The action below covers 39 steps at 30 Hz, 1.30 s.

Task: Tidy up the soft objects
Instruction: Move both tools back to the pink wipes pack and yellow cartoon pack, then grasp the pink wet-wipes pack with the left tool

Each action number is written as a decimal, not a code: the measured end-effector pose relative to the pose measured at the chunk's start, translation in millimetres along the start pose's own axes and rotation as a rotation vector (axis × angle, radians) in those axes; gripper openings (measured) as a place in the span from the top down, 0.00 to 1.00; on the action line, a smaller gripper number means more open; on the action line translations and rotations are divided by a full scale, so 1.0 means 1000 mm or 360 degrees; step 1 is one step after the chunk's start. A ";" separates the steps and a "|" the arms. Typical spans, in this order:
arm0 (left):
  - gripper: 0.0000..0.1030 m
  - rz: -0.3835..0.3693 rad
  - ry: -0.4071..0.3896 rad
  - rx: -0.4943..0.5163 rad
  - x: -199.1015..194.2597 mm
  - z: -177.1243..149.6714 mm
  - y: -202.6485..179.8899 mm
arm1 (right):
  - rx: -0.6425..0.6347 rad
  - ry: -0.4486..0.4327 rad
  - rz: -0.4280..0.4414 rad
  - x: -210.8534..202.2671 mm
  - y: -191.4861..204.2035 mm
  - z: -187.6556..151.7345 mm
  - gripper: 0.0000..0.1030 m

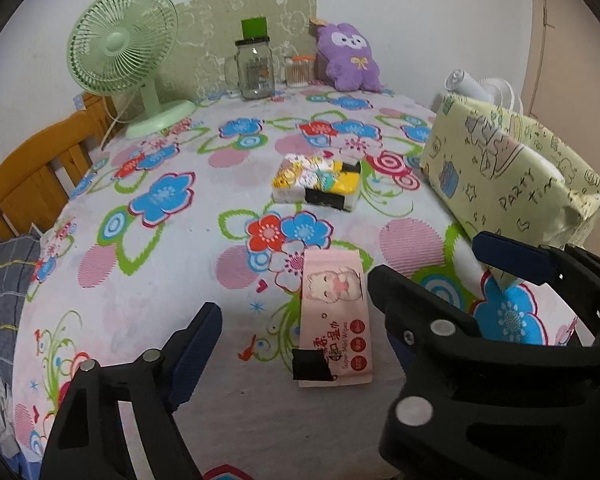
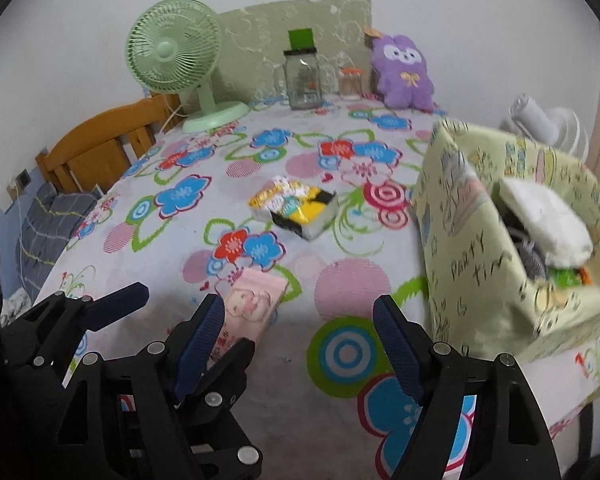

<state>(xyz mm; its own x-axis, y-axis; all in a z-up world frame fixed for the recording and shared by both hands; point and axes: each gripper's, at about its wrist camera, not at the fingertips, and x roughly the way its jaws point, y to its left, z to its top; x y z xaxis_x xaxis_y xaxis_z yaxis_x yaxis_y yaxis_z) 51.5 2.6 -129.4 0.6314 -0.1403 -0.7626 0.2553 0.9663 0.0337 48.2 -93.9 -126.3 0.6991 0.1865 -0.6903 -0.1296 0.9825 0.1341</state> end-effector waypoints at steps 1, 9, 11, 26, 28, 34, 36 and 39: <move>0.21 0.0002 0.0014 0.0004 0.003 -0.001 -0.001 | 0.0010 0.0012 -0.0004 0.002 -0.002 -0.002 0.22; 0.27 0.0004 0.0055 -0.0008 0.017 -0.004 -0.002 | 0.0046 0.0063 -0.0060 0.013 -0.007 -0.010 0.22; 0.27 -0.0002 0.0055 -0.0010 0.019 -0.004 -0.003 | 0.0054 0.0068 -0.0062 0.015 -0.009 -0.010 0.22; 0.62 -0.0125 0.0036 -0.0022 0.021 0.001 -0.004 | 0.0104 0.0086 -0.0038 0.020 -0.013 -0.007 0.22; 0.62 -0.0119 0.0037 -0.0036 0.022 0.002 -0.001 | 0.0101 0.0087 -0.0031 0.021 -0.012 -0.006 0.22; 0.62 -0.0058 0.0032 -0.0056 0.022 0.009 0.012 | 0.0082 0.0083 0.0002 0.027 -0.003 0.004 0.22; 0.62 -0.0037 0.0033 -0.0070 0.022 0.014 0.016 | 0.0083 0.0084 0.0018 0.031 -0.001 0.010 0.22; 0.62 -0.0021 0.0029 -0.0101 0.024 0.020 0.023 | 0.0087 0.0080 0.0037 0.036 0.002 0.018 0.22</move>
<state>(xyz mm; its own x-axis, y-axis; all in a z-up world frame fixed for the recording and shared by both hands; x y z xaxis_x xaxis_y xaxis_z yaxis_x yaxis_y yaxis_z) 87.5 17.4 -133.7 0.6148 -0.1496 -0.7743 0.2161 0.9762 -0.0170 85.6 -85.3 -137.7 0.6598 0.2104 -0.7213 -0.1056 0.9764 0.1882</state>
